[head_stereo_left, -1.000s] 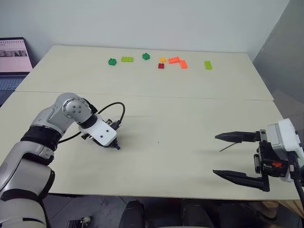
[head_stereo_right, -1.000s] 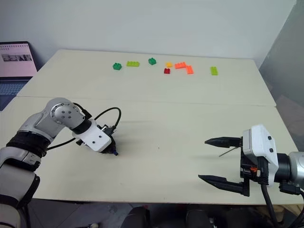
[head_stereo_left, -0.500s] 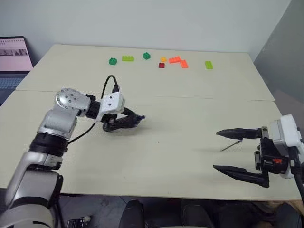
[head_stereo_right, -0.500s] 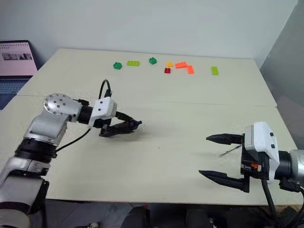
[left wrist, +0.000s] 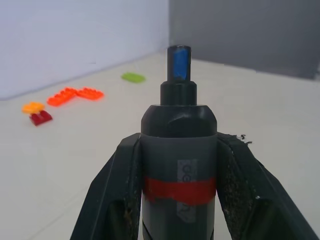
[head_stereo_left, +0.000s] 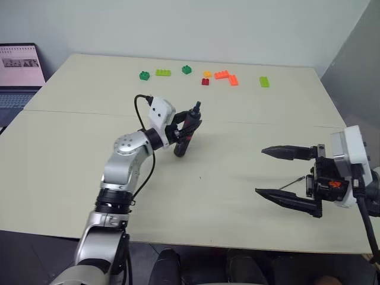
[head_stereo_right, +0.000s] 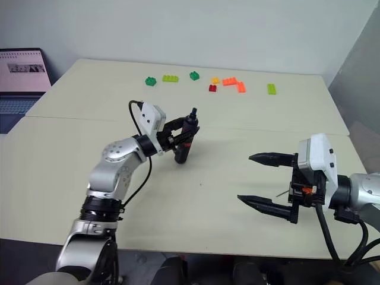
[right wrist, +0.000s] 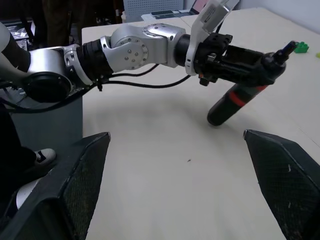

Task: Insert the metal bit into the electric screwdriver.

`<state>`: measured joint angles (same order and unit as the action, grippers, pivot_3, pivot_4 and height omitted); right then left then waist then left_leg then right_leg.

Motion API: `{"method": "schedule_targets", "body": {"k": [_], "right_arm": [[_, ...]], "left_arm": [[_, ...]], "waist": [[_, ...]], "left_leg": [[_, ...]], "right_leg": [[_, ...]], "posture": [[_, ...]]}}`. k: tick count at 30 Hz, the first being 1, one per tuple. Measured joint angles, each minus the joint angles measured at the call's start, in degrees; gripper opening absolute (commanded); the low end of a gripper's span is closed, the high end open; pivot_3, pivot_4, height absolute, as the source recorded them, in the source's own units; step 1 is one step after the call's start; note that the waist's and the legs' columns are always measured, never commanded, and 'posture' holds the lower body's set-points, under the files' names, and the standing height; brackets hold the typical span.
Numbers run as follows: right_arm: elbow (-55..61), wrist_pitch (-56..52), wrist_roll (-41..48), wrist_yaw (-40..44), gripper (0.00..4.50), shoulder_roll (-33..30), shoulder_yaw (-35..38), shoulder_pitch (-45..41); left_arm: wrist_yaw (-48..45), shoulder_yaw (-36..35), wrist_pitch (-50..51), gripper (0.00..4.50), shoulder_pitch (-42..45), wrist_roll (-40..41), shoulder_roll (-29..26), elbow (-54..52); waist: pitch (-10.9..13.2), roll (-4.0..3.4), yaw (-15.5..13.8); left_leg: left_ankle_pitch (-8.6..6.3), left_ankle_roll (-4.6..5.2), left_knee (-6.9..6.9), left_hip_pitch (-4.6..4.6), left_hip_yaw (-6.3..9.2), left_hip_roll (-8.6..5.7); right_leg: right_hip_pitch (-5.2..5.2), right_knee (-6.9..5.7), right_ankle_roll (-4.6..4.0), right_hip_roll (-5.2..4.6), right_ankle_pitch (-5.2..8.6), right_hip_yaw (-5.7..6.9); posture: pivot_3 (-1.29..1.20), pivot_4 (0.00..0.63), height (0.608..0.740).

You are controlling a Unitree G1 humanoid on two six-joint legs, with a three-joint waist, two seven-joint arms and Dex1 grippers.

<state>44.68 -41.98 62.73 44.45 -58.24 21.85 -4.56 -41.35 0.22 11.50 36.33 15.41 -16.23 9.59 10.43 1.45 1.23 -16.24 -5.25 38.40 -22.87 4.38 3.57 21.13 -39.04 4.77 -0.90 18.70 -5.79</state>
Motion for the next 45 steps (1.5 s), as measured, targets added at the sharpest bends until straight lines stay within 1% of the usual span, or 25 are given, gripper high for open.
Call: {"method": "schedule_targets", "body": {"k": [4, 9, 12, 15, 20, 23, 33, 38, 45], "right_arm": [[0.01, 0.00, -0.28, -0.72, 4.50, 0.01, -0.66, -0.70], [-0.17, 0.00, -0.70, -0.89, 4.50, 0.00, -0.77, -1.26], [-0.15, 0.00, -0.70, -0.86, 4.50, 0.00, -0.77, -1.57], [-0.16, 0.01, -0.73, -0.78, 4.50, 0.00, -0.77, -1.58], [-0.51, 0.05, -0.95, -0.59, 4.50, 0.00, -0.97, -1.72], [-1.14, 0.09, -1.33, -0.46, 4.50, 0.00, -1.45, -2.03], [-2.38, 1.28, -4.27, 1.33, 4.50, 0.30, -2.96, -3.22], [-2.61, 1.73, -5.81, 2.03, 4.50, 0.43, -2.98, -3.21], [-3.01, 2.48, -7.58, 3.31, 4.50, 0.66, -3.61, -3.21]], "left_arm": [[2.88, -0.01, -2.84, 1.67, -0.08, -0.51, 2.53, 0.24], [3.24, 0.41, -5.84, 1.67, -4.23, -1.41, 2.48, 0.06], [3.35, 0.30, -5.90, 1.67, -5.59, -1.25, 1.77, -1.51], [3.54, -0.06, -5.14, 1.67, -7.27, -0.63, 0.69, -3.94], [4.36, -1.31, -1.18, 1.66, -10.50, 1.66, -1.66, -9.40], [4.51, -2.10, 0.98, 1.66, -11.15, 2.87, -2.58, -10.86], [4.73, -2.29, 3.46, 1.66, -10.92, 3.97, -3.25, -11.95], [2.17, -2.07, 3.93, 1.66, -11.91, 4.39, -5.61, -13.76], [1.13, -2.08, 4.13, 1.66, -11.98, 4.78, -6.43, -13.91]], "waist": [[0.00, 0.00, 0.02], [-0.02, -0.02, 0.28], [-0.05, -0.08, 0.27], [-0.06, -0.09, 0.44], [-0.07, -0.10, 0.55], [-0.06, -0.10, 0.53], [-0.06, -0.11, 0.49], [-0.06, -0.11, 0.49], [-0.06, -0.11, 0.42]], "left_leg": [[0.00, 0.00, -0.01, 0.02, 0.02, 0.00], [0.01, 0.00, -0.02, 0.05, 0.06, 0.00], [0.01, 0.01, -0.02, 0.11, 0.06, 0.00], [0.01, 0.01, -0.08, 0.19, 0.06, 0.00], [0.02, 0.02, -0.20, 0.40, 0.07, 0.01], [0.02, 0.02, -0.22, 0.51, 0.07, 0.01], [0.02, 0.02, -0.27, 0.52, 0.08, 0.00], [0.02, 0.02, -0.29, 0.52, 0.08, 0.01], [0.02, 0.02, -0.30, 0.52, 0.08, 0.01]], "right_leg": [[0.00, -0.01, 0.00, 0.00, 0.00, 0.02], [-0.03, -0.02, 0.00, 0.01, 0.00, 0.06], [-0.11, -0.02, 0.00, 0.01, 0.00, 0.06], [-0.15, -0.01, 0.00, 0.01, 0.00, 0.06], [-0.29, 0.00, 0.00, 0.02, 0.00, 0.05], [-0.43, 0.02, 0.00, 0.03, 0.00, 0.05], [-0.44, 0.07, 0.00, 0.03, 0.01, 0.07], [-0.44, 0.09, 0.00, 0.03, 0.01, 0.06], [-0.44, 0.09, 0.00, 0.03, 0.01, 0.07]], "posture": [[0.00, 0.150, 0.740], [0.00, 0.150, 0.740], [0.00, 0.150, 0.740], [0.00, 0.150, 0.740], [0.00, 0.150, 0.740], [0.00, 0.150, 0.740], [0.00, 0.150, 0.740], [0.00, 0.150, 0.740], [0.00, 0.150, 0.740]]}}
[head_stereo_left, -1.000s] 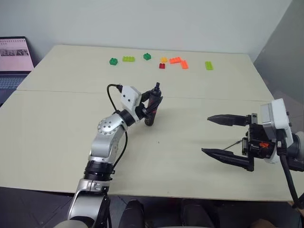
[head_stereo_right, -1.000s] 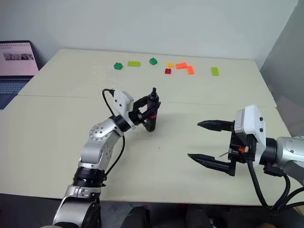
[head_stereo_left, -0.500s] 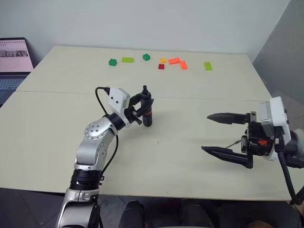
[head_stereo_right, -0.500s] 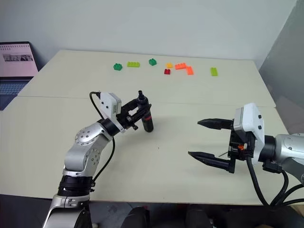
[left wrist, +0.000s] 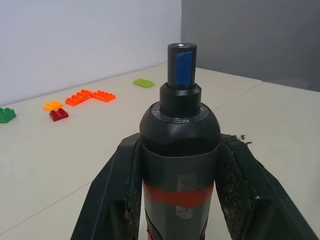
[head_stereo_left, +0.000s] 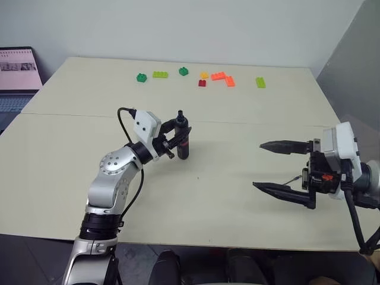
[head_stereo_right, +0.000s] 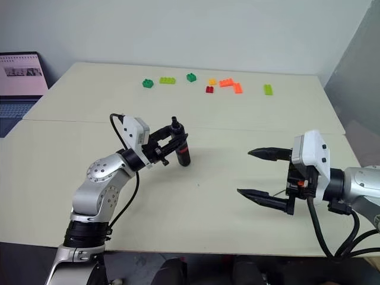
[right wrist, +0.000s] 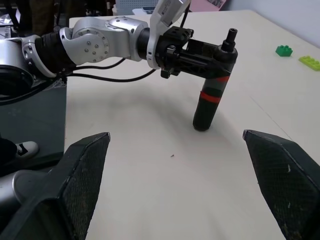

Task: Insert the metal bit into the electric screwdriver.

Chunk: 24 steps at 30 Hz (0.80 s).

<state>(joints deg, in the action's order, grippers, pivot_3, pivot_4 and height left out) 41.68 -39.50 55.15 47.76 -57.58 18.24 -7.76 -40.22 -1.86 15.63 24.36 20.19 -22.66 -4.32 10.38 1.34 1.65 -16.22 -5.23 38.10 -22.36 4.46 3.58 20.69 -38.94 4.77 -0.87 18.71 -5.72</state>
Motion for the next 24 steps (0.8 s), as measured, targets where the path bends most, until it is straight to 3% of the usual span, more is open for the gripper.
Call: {"method": "schedule_targets", "body": {"k": [19, 24], "right_arm": [[-0.91, 1.12, -2.81, 1.23, 4.50, 0.30, -0.86, -0.07], [-0.93, 1.09, -3.83, 1.19, 4.50, 0.14, -1.07, 0.42]], "left_arm": [[-0.21, -0.09, -0.02, 1.66, -0.60, 0.20, -1.08, -0.97], [0.38, 0.39, -0.06, 1.66, 1.02, 0.24, 2.02, -1.07]], "waist": [[0.01, 0.00, 0.02], [0.04, 0.02, -0.30]], "left_leg": [[0.00, 0.00, -0.01, -0.01, 0.00, 0.00], [0.00, 0.00, -0.01, -0.07, 0.01, -0.01]], "right_leg": [[0.00, 0.02, 0.00, 0.00, 0.00, 0.00], [0.01, 0.05, 0.00, 0.00, 0.00, 0.03]], "posture": [[0.00, 0.150, 0.740], [0.00, 0.150, 0.740]]}}
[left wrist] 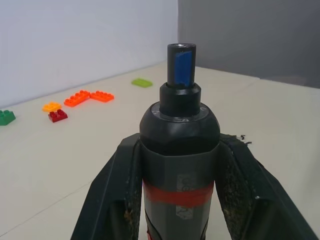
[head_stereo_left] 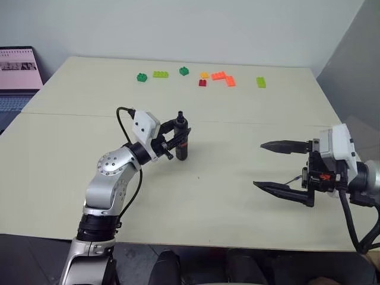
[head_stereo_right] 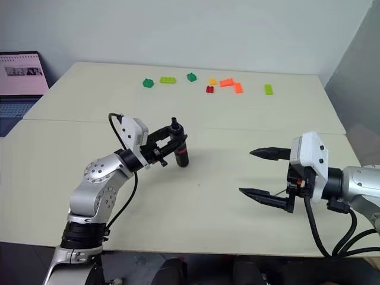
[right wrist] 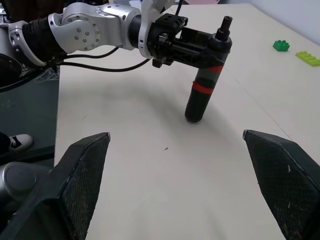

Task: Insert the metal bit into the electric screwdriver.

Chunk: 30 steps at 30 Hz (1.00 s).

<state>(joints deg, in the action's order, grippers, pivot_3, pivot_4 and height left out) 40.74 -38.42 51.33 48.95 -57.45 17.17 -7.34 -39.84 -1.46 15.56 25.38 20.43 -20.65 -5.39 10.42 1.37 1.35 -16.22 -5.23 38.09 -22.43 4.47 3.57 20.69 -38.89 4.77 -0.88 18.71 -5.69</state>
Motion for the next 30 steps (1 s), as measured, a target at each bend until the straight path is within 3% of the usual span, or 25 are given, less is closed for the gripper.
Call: {"method": "schedule_targets", "body": {"k": [8, 14, 17, 20, 23, 30], "right_arm": [[-0.29, -1.45, -0.63, 0.24, 4.50, -1.36, 1.28, 1.80], [-7.20, 1.77, -15.96, 3.85, 4.50, -12.45, 0.70, 7.89], [-13.79, 9.83, -24.75, 11.05, 4.50, -18.32, -3.73, 9.77], [-21.69, 19.26, -31.72, 17.97, 4.50, -20.45, -11.03, 5.35], [-29.43, 27.40, -38.51, 23.79, 4.50, -18.92, -19.81, -4.49], [-48.72, 40.15, -51.82, 33.84, 4.50, -8.60, -34.92, -24.04]], "left_arm": [[-0.20, 4.27, -2.32, 1.66, 6.13, -0.14, 7.10, 2.36], [-3.05, 7.91, -2.79, 1.66, 5.78, -1.34, 7.30, 4.19], [-3.58, 8.29, -2.93, 1.66, 5.54, -1.67, 6.81, 4.19], [-3.86, 8.65, -3.39, 1.66, 4.88, -2.24, 6.85, 4.31], [-4.21, 9.06, -3.48, 1.66, 4.54, -2.62, 7.02, 4.72], [-4.30, 9.58, -3.54, 1.66, 3.82, -2.96, 7.00, 4.87]], "waist": [[0.00, 0.01, -0.78], [0.02, -0.06, -1.01], [0.04, -0.10, -0.91], [0.07, -0.14, -0.61], [0.15, -0.24, 0.01], [0.29, -0.43, 0.42]], "left_leg": [[0.00, 0.00, 0.01, -0.04, 0.01, -0.02], [0.01, 0.00, 0.00, -0.04, 0.00, -0.05], [0.01, 0.01, -0.01, -0.03, -0.02, -0.05], [0.01, 0.01, 0.02, 0.00, -0.03, -0.04], [0.02, -0.01, 0.00, 0.04, -0.04, -0.04], [0.19, -0.32, -0.03, 0.00, -0.04, -0.09]], "right_leg": [[0.05, 0.03, 0.00, 0.00, 0.00, -0.01], [0.07, 0.05, 0.00, -0.01, 0.00, -0.02], [0.09, 0.04, 0.00, -0.01, 0.00, -0.05], [0.06, 0.04, 0.00, -0.02, 0.00, -0.05], [0.03, 0.06, 0.00, -0.03, 0.00, -0.05], [0.09, 0.05, 0.00, -0.13, 0.00, -0.02]], "posture": [[0.00, 0.150, 0.740], [0.00, 0.150, 0.740], [0.00, 0.150, 0.740], [0.00, 0.150, 0.740], [0.00, 0.150, 0.740], [0.00, 0.150, 0.740]]}}
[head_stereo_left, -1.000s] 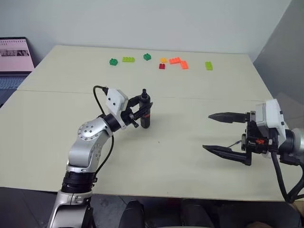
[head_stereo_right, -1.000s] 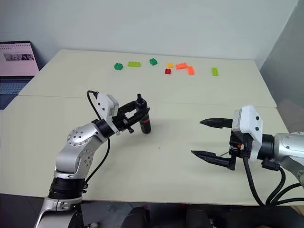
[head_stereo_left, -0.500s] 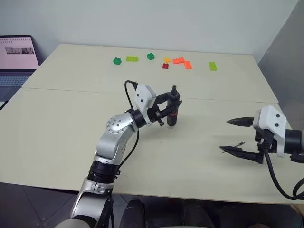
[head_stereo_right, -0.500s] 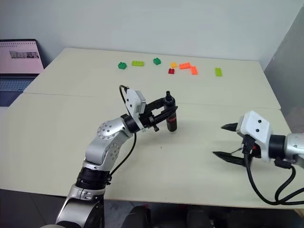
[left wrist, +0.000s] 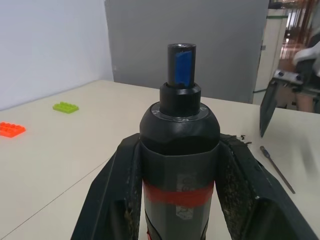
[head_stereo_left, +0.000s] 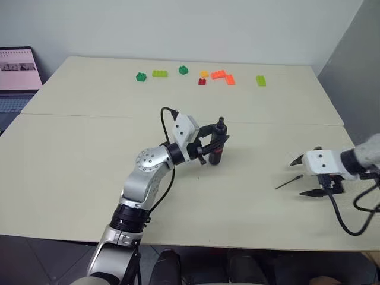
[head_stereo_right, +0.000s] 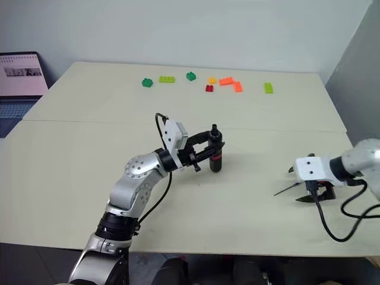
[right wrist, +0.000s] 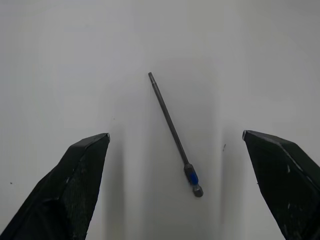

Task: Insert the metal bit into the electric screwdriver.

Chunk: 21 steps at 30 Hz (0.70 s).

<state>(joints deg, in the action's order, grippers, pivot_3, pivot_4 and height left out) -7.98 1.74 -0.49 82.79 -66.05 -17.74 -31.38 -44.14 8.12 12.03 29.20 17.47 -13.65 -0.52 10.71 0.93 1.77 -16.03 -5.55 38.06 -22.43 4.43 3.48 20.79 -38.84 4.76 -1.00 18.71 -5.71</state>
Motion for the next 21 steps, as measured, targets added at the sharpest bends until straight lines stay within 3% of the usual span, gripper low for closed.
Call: {"method": "schedule_targets", "body": {"k": [6, 15, 21], "right_arm": [[-12.48, 7.48, -5.84, 3.12, 4.50, 4.81, -4.53, -8.02], [-20.42, 14.22, -9.35, 3.60, 4.50, 7.76, -6.15, -10.29], [-21.03, 15.80, -9.94, 3.89, 3.26, 8.60, -6.14, -10.41]], "left_arm": [[1.06, -0.03, 0.00, 1.66, -0.96, -0.12, -0.06, -1.05], [1.81, -0.05, -0.01, 1.66, -1.48, -0.28, -0.24, -1.69], [2.06, -0.06, 0.00, 1.66, -1.48, -0.31, -0.92, -1.79]], "waist": [[0.02, -0.03, -0.05], [0.01, -0.03, -0.01], [0.01, -0.03, 0.17]], "left_leg": [[0.00, 0.00, 0.00, 0.00, -0.01, -0.04], [0.01, 0.00, 0.02, 0.02, -0.03, -0.05], [0.01, 0.01, 0.02, 0.08, -0.03, -0.05]], "right_leg": [[-0.01, -0.01, 0.00, -0.07, 0.00, 0.01], [-0.01, -0.05, -0.01, -0.09, 0.00, 0.01], [-0.09, -0.06, -0.01, -0.09, -0.01, 0.00]], "posture": [[0.00, 0.150, 0.740], [0.00, 0.150, 0.740], [0.00, 0.150, 0.740]]}}
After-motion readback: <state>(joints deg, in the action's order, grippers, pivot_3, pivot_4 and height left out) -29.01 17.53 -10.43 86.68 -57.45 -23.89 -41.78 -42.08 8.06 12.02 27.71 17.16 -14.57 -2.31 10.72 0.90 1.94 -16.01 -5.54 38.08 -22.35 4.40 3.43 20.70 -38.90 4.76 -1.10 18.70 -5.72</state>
